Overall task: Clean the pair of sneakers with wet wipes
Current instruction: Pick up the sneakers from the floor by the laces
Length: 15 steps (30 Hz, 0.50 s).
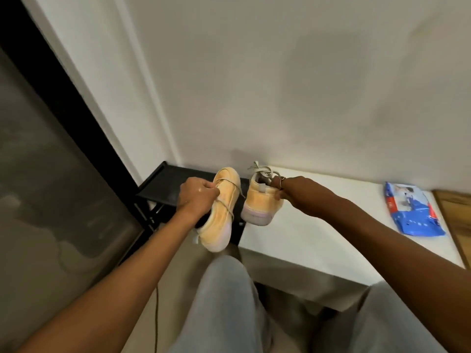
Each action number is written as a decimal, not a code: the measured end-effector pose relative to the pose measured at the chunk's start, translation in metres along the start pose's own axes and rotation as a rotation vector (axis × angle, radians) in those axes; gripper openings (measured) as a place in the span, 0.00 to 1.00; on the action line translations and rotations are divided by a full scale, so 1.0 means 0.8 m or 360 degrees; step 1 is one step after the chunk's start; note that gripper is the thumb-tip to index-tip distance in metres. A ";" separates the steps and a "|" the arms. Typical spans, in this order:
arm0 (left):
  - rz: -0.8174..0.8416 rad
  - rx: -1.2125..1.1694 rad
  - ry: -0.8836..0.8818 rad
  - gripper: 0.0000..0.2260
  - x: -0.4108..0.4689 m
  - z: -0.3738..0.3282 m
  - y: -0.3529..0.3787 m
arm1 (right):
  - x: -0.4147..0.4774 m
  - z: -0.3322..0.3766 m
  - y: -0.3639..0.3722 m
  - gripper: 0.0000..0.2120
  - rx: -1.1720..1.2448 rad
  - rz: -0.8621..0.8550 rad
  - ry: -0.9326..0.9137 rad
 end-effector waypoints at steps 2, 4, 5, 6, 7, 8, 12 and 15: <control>0.0069 0.0044 0.0071 0.06 -0.003 -0.026 0.036 | -0.027 -0.030 -0.004 0.07 -0.0074 -0.0004 0.0096; 0.0151 0.0107 0.0150 0.07 -0.006 -0.048 0.078 | -0.055 -0.061 -0.002 0.05 -0.0170 0.0022 0.0190; 0.0194 0.0133 0.0182 0.09 -0.009 -0.057 0.100 | -0.070 -0.076 0.000 0.05 -0.0214 0.0027 0.0225; 0.0226 0.0150 0.0207 0.09 -0.011 -0.063 0.118 | -0.082 -0.089 0.004 0.05 -0.0256 0.0042 0.0245; 0.0252 0.0170 0.0230 0.10 -0.013 -0.068 0.137 | -0.095 -0.101 0.008 0.07 -0.0293 0.0067 0.0272; 0.0270 0.0188 0.0259 0.10 -0.014 -0.072 0.155 | -0.108 -0.110 0.012 0.08 -0.0323 0.0096 0.0297; 0.0331 0.0257 0.0337 0.12 -0.021 -0.078 0.219 | -0.156 -0.140 0.032 0.13 -0.0291 0.0133 0.0392; 0.0345 0.0311 0.0354 0.11 -0.020 -0.076 0.258 | -0.185 -0.166 0.055 0.13 -0.0181 0.0153 0.0516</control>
Point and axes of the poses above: each hand's wrist, its own x-axis towards the middle knuckle, its own y-axis out of the palm, z = x × y, the point moved 5 cm from there along x, towards the middle knuckle, and after that the axes turned 14 degrees about -y, right-handed, at the moved point
